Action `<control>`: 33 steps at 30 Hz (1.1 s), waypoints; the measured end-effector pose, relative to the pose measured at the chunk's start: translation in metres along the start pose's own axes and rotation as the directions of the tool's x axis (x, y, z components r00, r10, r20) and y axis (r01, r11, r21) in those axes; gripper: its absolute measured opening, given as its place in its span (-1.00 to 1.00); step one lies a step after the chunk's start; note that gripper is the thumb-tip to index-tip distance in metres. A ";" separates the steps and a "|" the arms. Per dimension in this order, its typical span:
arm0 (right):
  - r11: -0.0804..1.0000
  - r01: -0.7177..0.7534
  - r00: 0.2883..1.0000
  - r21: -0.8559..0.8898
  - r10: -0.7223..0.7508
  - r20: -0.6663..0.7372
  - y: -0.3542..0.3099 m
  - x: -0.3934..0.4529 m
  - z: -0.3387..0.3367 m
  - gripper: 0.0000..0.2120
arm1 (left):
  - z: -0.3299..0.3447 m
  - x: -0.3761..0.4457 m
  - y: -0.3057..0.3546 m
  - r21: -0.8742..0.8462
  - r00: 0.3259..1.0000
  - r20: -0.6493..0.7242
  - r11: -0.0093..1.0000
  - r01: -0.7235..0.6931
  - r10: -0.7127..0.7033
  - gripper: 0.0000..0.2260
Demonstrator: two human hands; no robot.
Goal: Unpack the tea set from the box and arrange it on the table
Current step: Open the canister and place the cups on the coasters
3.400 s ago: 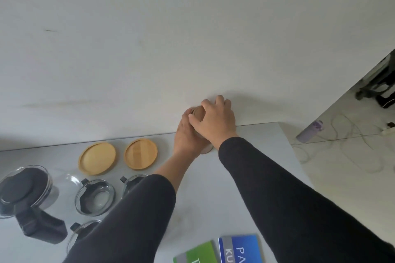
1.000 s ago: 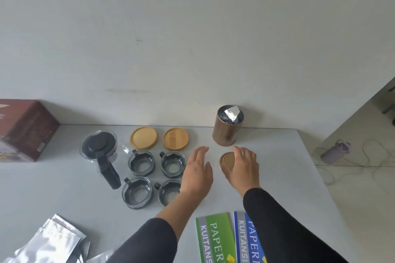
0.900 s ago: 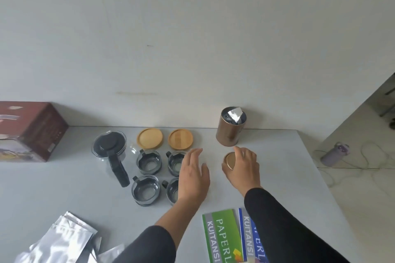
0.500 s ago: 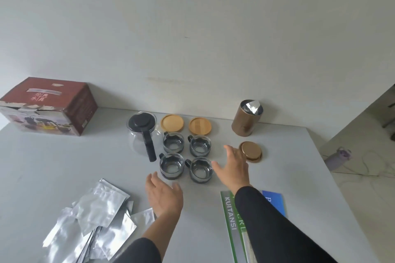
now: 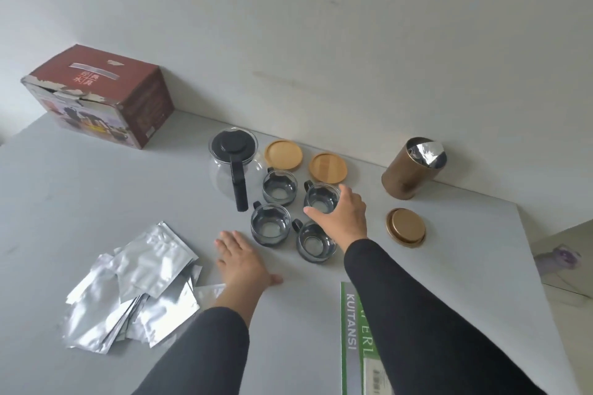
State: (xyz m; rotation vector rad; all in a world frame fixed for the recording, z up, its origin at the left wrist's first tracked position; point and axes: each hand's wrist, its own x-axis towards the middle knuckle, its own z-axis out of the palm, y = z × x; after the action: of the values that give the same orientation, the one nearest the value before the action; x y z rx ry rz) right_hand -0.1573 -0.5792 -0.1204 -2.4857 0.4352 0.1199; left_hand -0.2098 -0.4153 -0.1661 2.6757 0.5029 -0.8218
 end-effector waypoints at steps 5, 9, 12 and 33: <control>1.000 0.004 0.998 -0.029 -0.002 0.069 -0.002 0.022 0.015 -0.08 | 0.001 0.000 0.000 -0.010 1.000 -0.001 1.000 -0.019 0.019 0.16; 0.999 0.007 0.997 -0.038 -0.004 0.075 0.001 0.034 0.024 -0.08 | 0.001 0.000 -0.002 -0.026 1.000 -0.007 0.999 -0.027 0.027 0.17; 1.000 0.027 0.997 0.002 -0.027 0.073 0.006 0.037 0.026 -0.14 | 0.006 -0.001 -0.004 -0.034 1.000 -0.009 0.999 -0.028 0.028 0.17; 0.998 -0.055 0.998 0.032 0.055 0.009 0.093 -0.007 -0.024 -0.23 | 0.002 -0.003 -0.006 0.042 1.000 -0.005 0.999 -0.011 0.011 0.18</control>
State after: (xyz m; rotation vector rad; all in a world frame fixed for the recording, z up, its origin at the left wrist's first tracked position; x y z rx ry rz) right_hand -0.1957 -0.6618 -0.1511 -2.4419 0.4982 0.1438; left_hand -0.2158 -0.4120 -0.1669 2.7167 0.4770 -0.8309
